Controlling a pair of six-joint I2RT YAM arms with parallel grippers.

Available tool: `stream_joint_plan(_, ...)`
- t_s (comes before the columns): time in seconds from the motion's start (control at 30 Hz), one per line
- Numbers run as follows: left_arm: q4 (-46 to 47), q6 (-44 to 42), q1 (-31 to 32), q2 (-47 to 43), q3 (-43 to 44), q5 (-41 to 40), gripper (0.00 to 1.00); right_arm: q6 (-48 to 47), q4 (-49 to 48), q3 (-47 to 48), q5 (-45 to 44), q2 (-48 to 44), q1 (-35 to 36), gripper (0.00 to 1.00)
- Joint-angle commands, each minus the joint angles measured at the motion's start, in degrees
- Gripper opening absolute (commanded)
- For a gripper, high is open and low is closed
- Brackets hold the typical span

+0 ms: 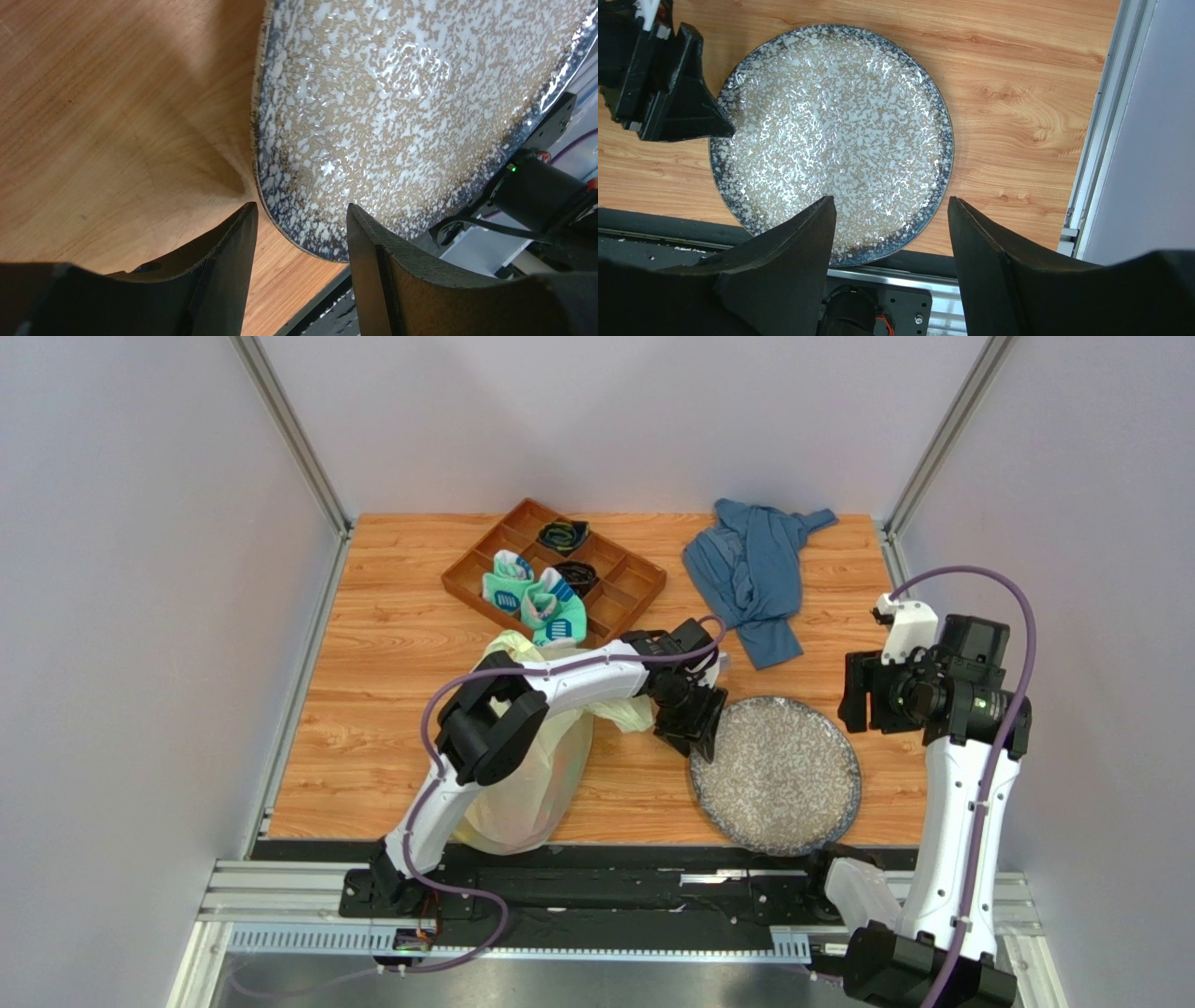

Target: Take the fake fruits out of the plastic bag

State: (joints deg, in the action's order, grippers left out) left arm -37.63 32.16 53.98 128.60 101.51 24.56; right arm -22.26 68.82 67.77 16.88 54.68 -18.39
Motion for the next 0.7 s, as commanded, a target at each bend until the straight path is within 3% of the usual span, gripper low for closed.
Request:
stream_joint_plan(0.0, 1.7, 5.2, -0.3, 1.1, 0.8, 2.4, 0.57, 1.6, 1.6, -0.2, 1.6, -2.4, 0.1, 0.64)
stream_joint_plan(0.13, 6.4, 7.5, -0.6, 3.6, 0.5, 8.7, 0.46, 1.7, 2.8, -0.5, 1.3, -2.6, 0.1, 0.64)
stream_joint_plan(0.23, 5.9, 7.0, -1.0, 3.9, 0.2, 7.4, 0.26, 1.4, 2.8, -0.8, 1.1, -3.0, 0.1, 0.64)
stream_joint_plan(0.27, 5.5, 6.7, -1.5, 3.5, -0.5, 6.9, 0.14, 1.5, 2.7, -0.9, 1.2, -3.1, 0.1, 0.64)
stream_joint_plan(0.37, 2.8, 4.8, -3.3, 2.0, -1.6, 2.8, 0.0, 2.6, 1.9, -0.7, 2.3, -2.5, 0.2, 0.64)
stream_joint_plan(0.67, -2.1, -3.2, -8.4, -3.4, -5.7, -4.9, 0.0, 5.3, -0.7, -0.6, 6.8, 1.0, 0.1, 0.64)
